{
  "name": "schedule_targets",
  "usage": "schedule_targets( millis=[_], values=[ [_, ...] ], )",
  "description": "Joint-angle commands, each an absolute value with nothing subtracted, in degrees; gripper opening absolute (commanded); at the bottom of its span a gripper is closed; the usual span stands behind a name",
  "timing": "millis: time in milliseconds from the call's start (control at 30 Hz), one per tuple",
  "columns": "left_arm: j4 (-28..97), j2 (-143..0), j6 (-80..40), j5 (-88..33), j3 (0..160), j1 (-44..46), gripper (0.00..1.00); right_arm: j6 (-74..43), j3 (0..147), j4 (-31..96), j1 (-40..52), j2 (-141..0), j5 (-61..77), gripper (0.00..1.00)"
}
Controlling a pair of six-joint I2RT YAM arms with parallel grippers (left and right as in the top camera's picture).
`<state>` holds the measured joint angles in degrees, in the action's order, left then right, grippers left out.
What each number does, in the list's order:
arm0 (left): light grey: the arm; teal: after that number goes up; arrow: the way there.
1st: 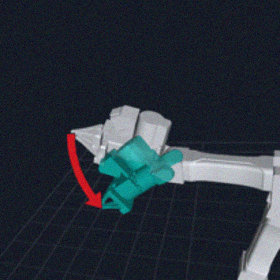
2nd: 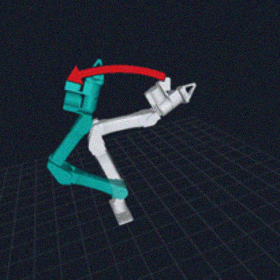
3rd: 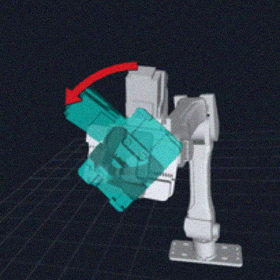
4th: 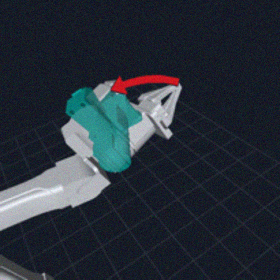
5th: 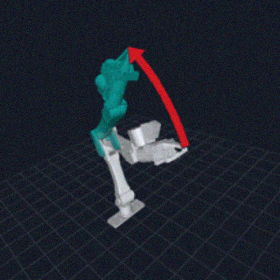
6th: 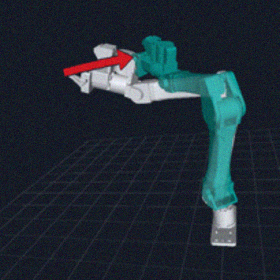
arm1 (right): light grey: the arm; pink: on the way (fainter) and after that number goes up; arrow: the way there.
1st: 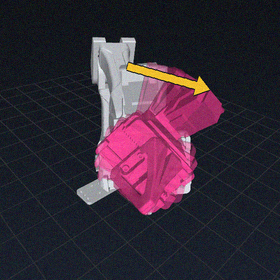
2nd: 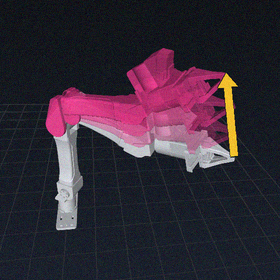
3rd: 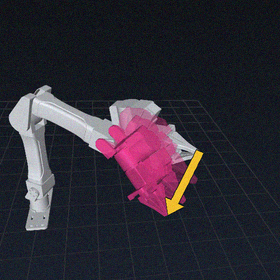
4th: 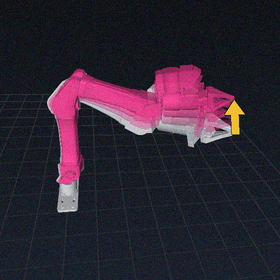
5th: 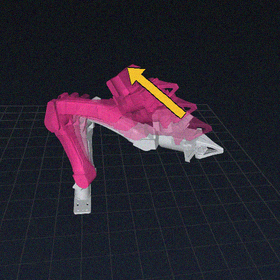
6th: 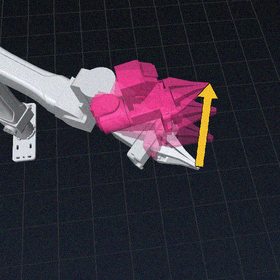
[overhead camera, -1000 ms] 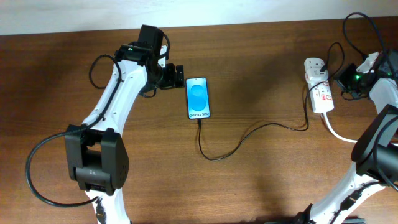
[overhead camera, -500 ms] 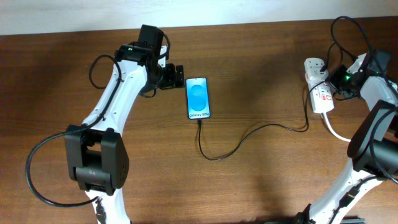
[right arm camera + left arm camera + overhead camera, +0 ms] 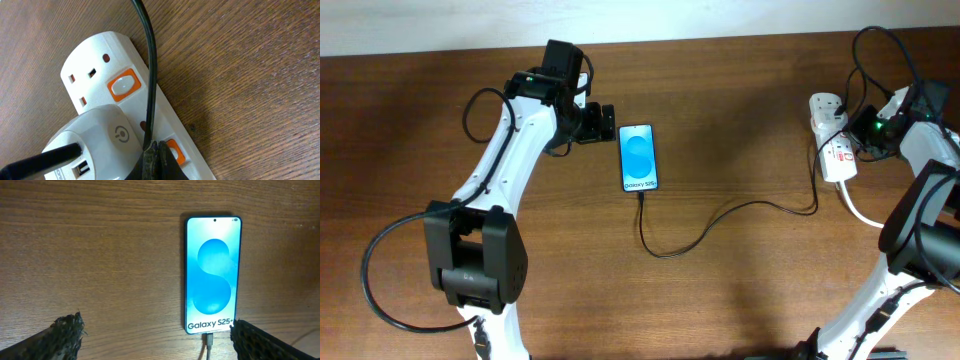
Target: Plug charger to phone and switch on socket
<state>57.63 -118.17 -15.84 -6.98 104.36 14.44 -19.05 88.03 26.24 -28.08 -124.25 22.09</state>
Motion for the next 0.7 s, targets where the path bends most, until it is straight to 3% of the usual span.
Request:
schedule_targets(
  millis=[0, 667],
  values=[
    [57.5, -117.4, -15.8, -6.2, 104.8, 14.2, 0.99, -18.5, 88.0, 28.5, -24.6, -126.0, 26.3, 0.04],
    [57.4, -117.4, -15.8, -6.1, 104.8, 14.2, 0.99, -17.8, 87.9, 32.2, -21.7, -131.0, 29.3, 0.04]
  ],
)
